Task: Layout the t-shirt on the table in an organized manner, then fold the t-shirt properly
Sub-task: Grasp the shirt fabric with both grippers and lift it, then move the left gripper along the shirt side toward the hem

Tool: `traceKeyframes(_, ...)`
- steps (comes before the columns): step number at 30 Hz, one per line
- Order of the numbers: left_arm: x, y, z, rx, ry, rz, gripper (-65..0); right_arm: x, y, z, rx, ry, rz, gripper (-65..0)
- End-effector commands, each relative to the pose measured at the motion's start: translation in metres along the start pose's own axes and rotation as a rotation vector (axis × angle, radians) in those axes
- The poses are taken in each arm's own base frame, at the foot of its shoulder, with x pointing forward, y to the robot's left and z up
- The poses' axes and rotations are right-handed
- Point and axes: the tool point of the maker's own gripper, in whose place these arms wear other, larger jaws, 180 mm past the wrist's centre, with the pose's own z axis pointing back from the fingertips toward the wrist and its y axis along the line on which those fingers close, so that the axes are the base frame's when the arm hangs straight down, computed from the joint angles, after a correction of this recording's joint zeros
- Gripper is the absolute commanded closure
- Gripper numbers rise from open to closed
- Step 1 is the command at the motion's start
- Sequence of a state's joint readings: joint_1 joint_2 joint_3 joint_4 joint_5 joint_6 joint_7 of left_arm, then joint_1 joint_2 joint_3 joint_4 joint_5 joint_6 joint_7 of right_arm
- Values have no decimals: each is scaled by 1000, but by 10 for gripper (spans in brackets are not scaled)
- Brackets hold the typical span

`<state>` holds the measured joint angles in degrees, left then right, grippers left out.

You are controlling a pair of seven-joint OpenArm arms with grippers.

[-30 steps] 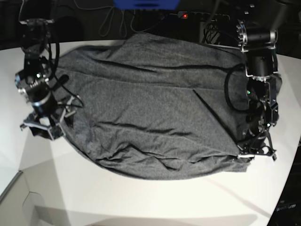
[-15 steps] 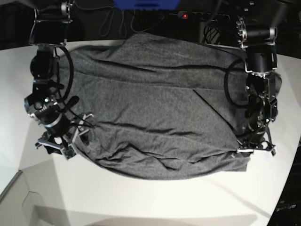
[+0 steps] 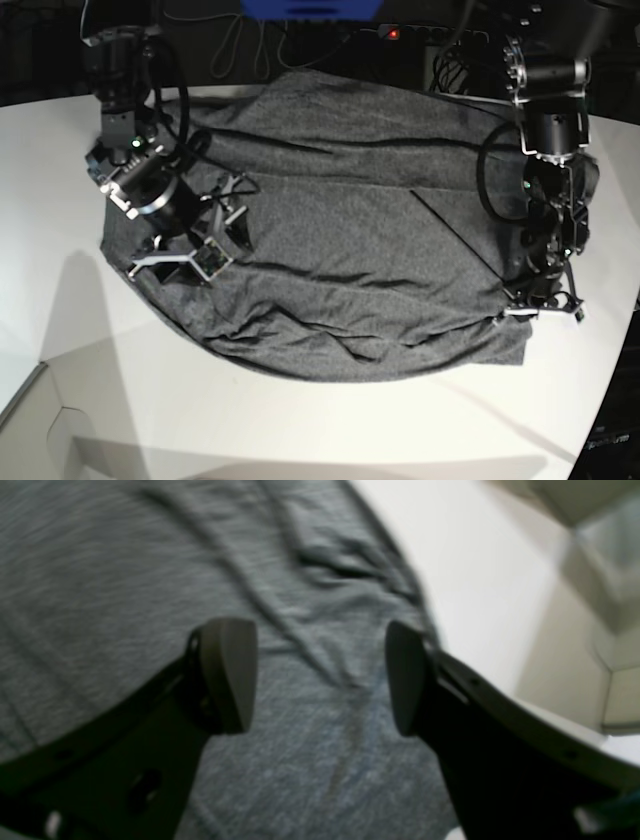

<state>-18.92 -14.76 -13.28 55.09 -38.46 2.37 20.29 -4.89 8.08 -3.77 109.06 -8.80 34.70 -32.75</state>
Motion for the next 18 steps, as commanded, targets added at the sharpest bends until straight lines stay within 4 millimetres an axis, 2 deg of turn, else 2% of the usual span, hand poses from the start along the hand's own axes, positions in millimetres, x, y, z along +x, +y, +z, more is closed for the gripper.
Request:
traceKeyframes(1,32,-15,2,-41,-79,-10,-95,11,-8,4,-26,-39,9,-408)
traceKeyframes(5,28,-13,9,-47,-83,-24,-276,5,-3,5,-17,-26,4,-406)
traceKeyframes(7,26,-14,18,-59,-94,-41,-337,3,-2,6,-14,-21,1,-406)
traceKeyframes(11,14,-1,36,-56,-97,-82,-347,2,-3,7,-18,-20,3,-405)
traceKeyframes(18,-24,34,32,22,-4,-66,-347,-4,2,9,-8,-5,-5,-404)
